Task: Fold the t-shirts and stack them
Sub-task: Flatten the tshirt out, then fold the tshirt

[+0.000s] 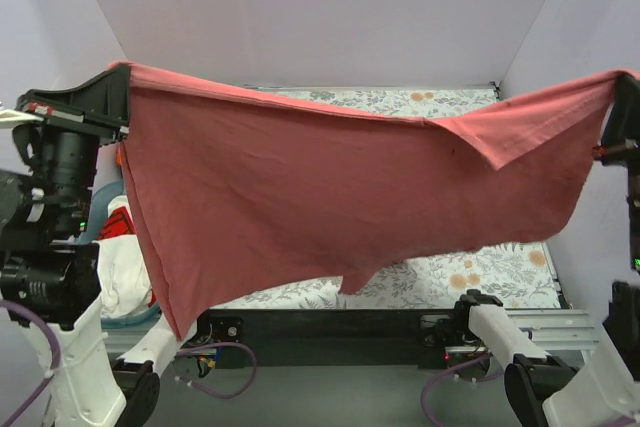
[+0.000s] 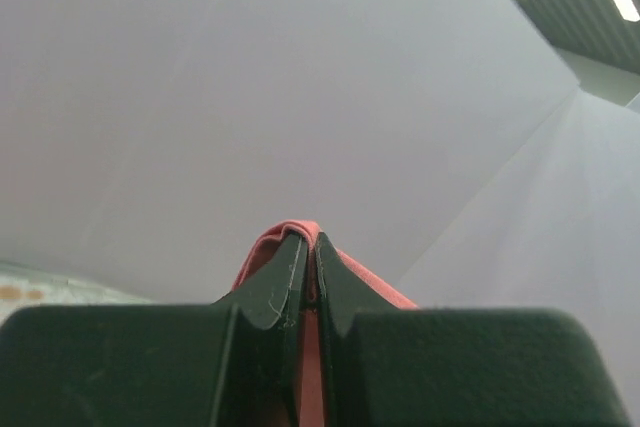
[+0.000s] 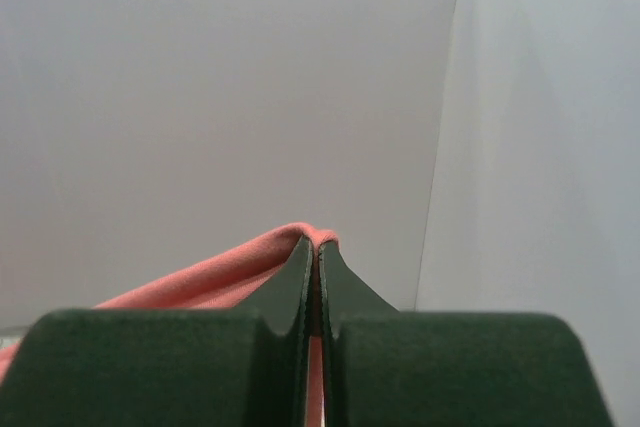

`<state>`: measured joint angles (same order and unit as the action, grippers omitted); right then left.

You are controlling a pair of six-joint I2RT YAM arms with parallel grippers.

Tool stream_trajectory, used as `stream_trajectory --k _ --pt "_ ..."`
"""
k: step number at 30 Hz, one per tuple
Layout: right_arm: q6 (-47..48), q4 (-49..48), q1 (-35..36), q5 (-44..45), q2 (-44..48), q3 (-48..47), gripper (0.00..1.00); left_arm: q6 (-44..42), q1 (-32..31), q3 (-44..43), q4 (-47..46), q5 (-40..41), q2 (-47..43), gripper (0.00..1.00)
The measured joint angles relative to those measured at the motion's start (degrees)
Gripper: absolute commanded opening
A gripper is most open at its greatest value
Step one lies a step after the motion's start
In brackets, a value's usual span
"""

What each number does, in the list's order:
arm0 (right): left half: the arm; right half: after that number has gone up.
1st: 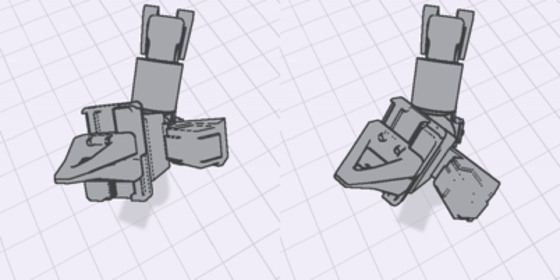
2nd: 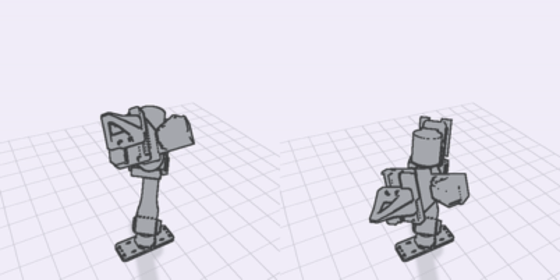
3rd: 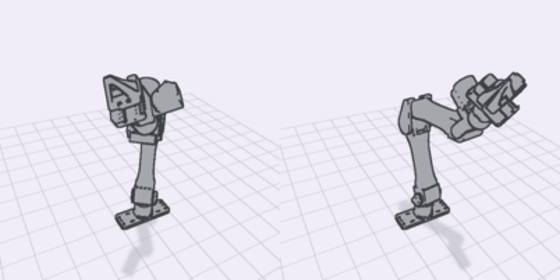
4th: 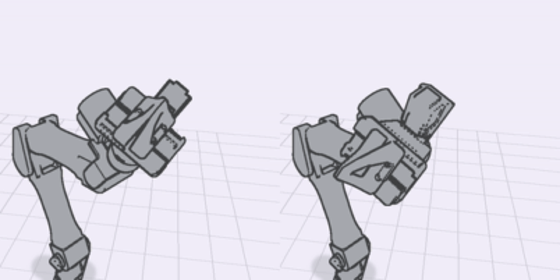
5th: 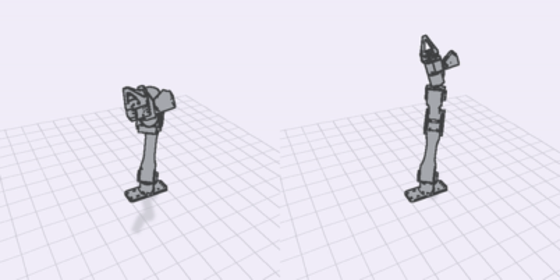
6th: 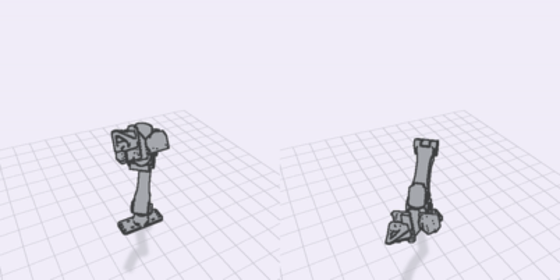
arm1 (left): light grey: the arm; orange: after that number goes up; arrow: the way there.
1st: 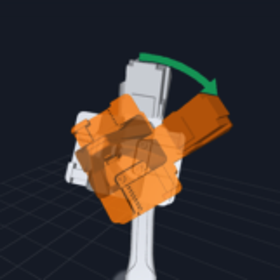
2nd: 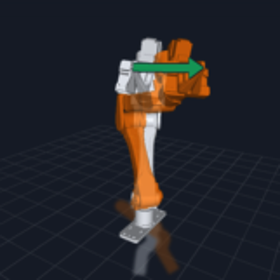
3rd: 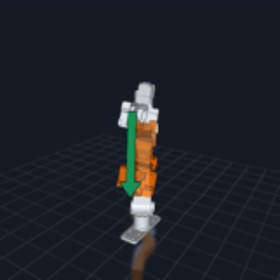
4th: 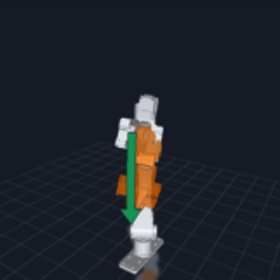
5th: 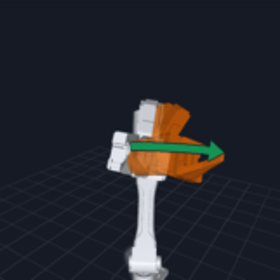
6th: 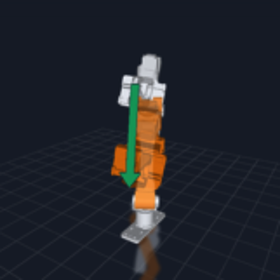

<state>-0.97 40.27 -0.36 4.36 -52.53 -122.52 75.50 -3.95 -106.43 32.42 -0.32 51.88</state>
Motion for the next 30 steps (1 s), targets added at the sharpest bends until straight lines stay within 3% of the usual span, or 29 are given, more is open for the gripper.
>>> stream_trajectory --k 7,13,22,30 --pt "0.68 -1.09 0.13 -0.22 -13.29 10.93 0.01 1.01 -0.07 14.62 -5.11 0.0 8.72 0.0" --pt "0.81 -9.01 0.17 -0.94 -27.63 25.7 0.01 0.87 -0.17 21.44 -12.28 1.66 31.26 0.0" --pt "-0.26 -23.54 -0.26 -5.18 -48.61 27.47 0.01 -0.55 -0.2 17.59 -20.74 0.57 61.05 0.0" --pt "-3.8 -27.52 -2.56 -12.13 -65.02 25.53 0.01 -2.25 0.57 9.14 -21.9 -3.32 76.76 0.0"
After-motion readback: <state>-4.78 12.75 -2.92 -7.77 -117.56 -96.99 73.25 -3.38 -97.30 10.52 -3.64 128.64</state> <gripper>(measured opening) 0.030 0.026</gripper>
